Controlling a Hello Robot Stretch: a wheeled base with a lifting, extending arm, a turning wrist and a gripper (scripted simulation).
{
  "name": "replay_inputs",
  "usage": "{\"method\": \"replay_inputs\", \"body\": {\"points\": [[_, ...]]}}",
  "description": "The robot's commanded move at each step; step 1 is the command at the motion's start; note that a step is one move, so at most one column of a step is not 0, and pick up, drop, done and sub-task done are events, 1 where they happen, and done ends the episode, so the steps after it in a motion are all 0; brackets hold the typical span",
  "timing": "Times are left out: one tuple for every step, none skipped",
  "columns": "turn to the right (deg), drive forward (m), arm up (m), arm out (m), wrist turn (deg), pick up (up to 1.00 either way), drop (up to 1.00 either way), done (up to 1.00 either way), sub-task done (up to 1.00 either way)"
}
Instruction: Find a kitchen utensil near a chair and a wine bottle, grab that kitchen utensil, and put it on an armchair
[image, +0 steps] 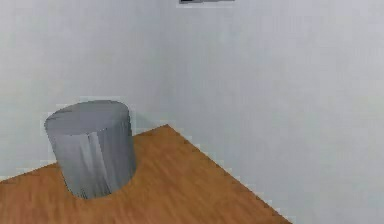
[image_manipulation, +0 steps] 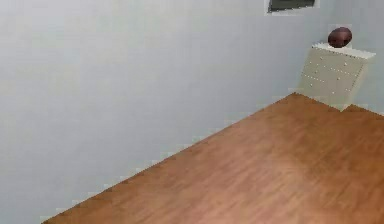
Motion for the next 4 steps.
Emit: {"method": "replay_inputs", "body": {"points": [[45.0,0.00,0.00,0.00,0.0,0.00,0.00,0.00,0.00],[6.0,0.00,0.00,0.00,0.0,0.00,0.00,0.00,0.00],[3.0,0.00,0.00,0.00,0.0,0.00,0.00,0.00,0.00],[0.0,0.05,0.00,0.00,0.0,0.00,0.00,0.00,0.00]]}}
